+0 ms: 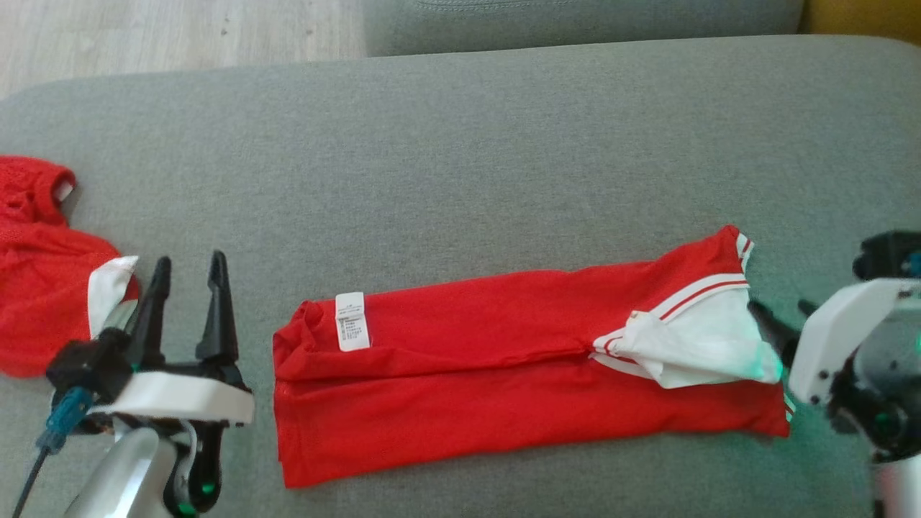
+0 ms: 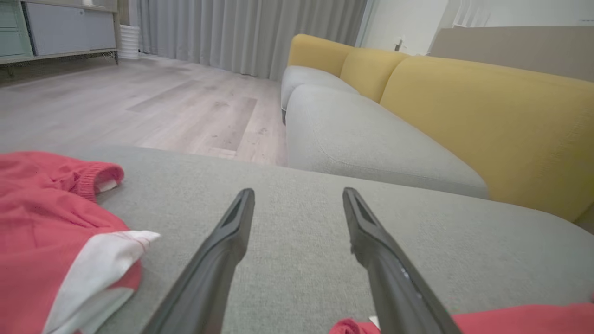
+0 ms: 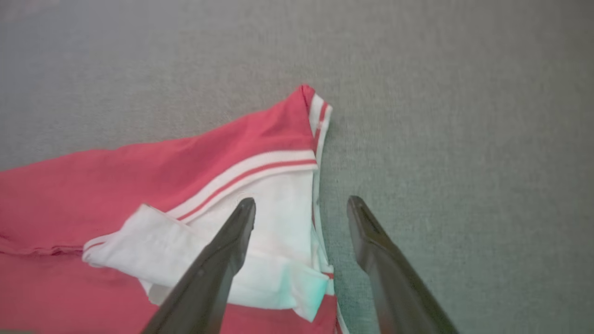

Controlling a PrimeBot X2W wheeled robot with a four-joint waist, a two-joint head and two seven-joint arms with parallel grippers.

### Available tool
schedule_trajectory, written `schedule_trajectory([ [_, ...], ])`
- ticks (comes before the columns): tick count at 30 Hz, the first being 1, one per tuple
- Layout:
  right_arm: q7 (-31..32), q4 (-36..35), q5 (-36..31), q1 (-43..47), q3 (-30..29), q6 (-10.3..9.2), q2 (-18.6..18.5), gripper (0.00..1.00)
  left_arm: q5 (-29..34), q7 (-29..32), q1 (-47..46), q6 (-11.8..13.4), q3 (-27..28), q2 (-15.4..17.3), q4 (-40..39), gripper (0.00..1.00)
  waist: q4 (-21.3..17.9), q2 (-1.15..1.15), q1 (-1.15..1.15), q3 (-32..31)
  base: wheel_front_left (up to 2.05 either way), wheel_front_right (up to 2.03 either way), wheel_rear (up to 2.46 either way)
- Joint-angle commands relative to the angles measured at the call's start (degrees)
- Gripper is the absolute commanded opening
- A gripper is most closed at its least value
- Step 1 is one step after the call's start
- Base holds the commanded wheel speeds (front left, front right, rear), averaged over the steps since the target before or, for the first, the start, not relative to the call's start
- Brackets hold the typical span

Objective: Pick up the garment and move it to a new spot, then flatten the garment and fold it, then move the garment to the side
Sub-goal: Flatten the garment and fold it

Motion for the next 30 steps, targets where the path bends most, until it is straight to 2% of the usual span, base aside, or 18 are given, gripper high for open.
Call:
schedule_trajectory([
  [1,-0.72,-0.5,-1.73,-0.86,-0.15,0.43,0.33,1.0,1.22,-0.59,-1.5,0.47,3.51,0.76,-1.78,1.0,0.25,0.0,0.0,0.18,0.0,0.0,0.0],
  [7,-2.58,8.01,-7.21,-3.29,-2.3,0.43,4.78,1.0,5.08,-0.6,-2.38,0.89,5.53,-0.23,-1.55,1.0,1.01,0.0,0.0,0.75,0.0,0.0,0.0],
  [12,-4.29,13.5,-10.06,-5.3,-2.3,0.43,5.97,1.0,5.96,-0.6,-3.54,0.65,5.24,-0.67,-0.73,1.0,1.52,0.0,0.0,0.89,0.0,0.0,0.0],
  [17,-4.25,17.39,-10.17,-6.59,-0.55,0.43,6.49,0.98,6.16,-0.6,-4.68,0.11,4.94,-0.95,0.51,1.0,1.55,0.0,0.0,0.75,0.0,0.0,0.0],
  [18,-3.87,18.35,-9.41,-6.76,0.61,0.43,6.46,0.32,6.19,-0.61,-4.9,-0.09,4.84,-1.14,0.96,1.0,1.42,0.0,0.0,0.61,0.0,0.0,0.0],
  [19,-4.01,18.48,-8.93,-6.87,1.19,0.43,6.37,0.0,6.17,-0.61,-4.94,-0.21,4.76,-1.24,1.13,1.0,1.33,0.0,0.0,0.56,0.0,0.0,0.0],
  [25,-5.82,15.86,-5.34,-7.13,3.76,0.43,4.06,0.0,6.16,-0.61,-4.61,-0.66,4.93,-1.64,1.12,1.0,0.72,0.0,0.0,0.39,0.0,0.0,0.0],
  [30,-6.54,11.46,-3.38,-6.52,2.52,0.43,1.3,0.0,6.03,-0.61,-3.96,-0.91,5.24,-1.44,0.78,1.0,0.47,0.0,0.0,0.26,0.0,0.0,0.0],
])
